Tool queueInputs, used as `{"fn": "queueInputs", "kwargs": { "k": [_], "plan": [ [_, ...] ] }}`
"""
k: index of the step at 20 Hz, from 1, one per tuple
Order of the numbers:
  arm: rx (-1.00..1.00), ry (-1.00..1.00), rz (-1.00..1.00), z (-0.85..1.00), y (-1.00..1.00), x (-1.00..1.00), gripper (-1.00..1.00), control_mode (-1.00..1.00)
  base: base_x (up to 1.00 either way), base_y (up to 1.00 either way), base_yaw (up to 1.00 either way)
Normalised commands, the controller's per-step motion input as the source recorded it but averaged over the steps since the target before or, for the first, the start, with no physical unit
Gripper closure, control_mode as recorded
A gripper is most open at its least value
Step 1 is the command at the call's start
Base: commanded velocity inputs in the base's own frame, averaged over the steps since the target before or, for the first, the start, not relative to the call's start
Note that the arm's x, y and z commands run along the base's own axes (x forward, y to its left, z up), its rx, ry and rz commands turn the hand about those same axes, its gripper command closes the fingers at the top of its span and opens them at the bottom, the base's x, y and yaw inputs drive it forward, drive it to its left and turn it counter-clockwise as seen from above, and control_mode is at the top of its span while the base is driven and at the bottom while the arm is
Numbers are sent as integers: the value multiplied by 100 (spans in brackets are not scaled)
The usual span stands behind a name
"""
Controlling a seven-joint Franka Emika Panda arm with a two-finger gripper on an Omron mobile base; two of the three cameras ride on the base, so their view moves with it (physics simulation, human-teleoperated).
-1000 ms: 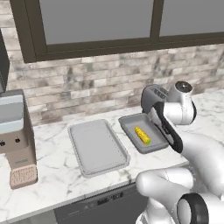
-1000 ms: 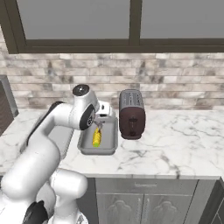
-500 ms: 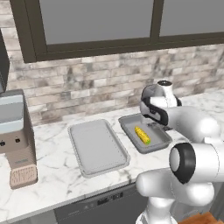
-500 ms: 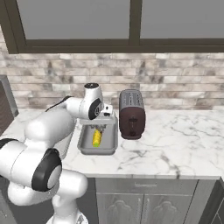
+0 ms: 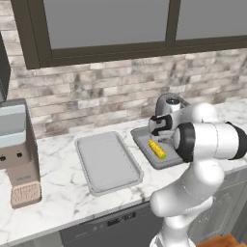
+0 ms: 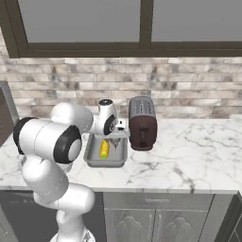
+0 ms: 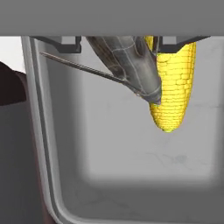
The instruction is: Place one corn and one fish in each tupperware on the nearby counter, to pack two identical lunches.
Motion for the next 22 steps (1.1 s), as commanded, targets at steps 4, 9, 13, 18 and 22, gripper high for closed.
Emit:
{"fn": "queueInputs", "kwargs": {
  "k": [4,9,13,18,22],
  "plan": [
    [0,-6,0,-4,-3,0,-100,-100,0,0,0],
    [0,-17,0,30,-2,-23,-100,-100,0,0,0],
    [6,-17,0,67,-1,-76,-100,-100,0,0,0],
    [2,-24,-1,84,0,-84,-100,-100,0,0,0],
    [0,-14,-3,100,11,-80,-100,-100,0,0,0]
  ]
}}
